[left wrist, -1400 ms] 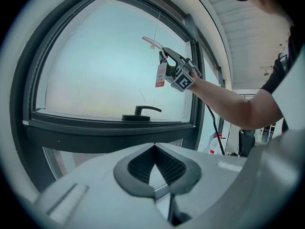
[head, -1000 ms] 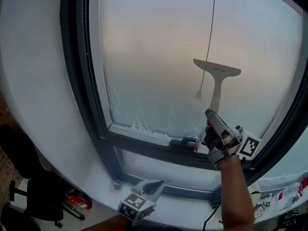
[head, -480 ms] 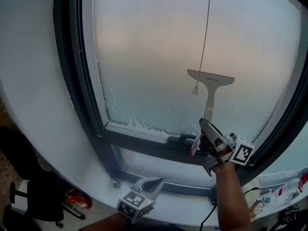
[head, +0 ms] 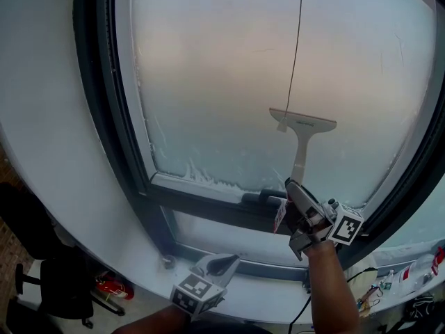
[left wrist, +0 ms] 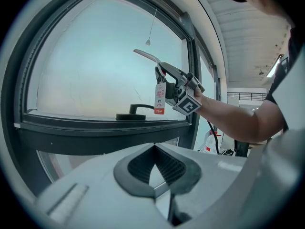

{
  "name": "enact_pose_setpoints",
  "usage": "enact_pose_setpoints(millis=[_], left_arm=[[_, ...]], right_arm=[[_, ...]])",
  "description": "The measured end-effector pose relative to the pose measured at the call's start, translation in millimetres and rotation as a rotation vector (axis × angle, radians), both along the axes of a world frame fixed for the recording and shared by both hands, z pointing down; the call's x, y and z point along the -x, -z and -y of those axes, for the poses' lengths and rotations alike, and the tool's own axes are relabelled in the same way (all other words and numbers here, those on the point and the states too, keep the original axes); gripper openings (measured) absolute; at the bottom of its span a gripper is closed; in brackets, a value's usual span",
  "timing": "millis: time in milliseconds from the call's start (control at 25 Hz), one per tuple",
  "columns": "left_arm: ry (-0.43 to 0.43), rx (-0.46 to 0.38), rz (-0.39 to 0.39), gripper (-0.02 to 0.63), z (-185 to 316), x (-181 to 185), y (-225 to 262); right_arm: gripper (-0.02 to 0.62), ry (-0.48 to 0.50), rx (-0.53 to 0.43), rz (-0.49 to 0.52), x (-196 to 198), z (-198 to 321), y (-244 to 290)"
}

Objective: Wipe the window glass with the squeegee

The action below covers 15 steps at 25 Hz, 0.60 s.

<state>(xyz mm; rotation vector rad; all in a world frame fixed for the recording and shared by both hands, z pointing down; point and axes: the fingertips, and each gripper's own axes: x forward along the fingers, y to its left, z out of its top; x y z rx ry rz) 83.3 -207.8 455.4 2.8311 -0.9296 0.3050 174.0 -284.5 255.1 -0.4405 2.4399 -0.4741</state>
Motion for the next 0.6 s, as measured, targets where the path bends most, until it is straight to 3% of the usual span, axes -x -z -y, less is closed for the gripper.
enact_pose_setpoints(millis=[600], left_arm=[[-0.023,0.03,-0.004,0.001,-3.4,-2.5,-6.8]], right_arm=[[0.091,0.006,0.08,0.034,2.2,-4.8,-47.6]])
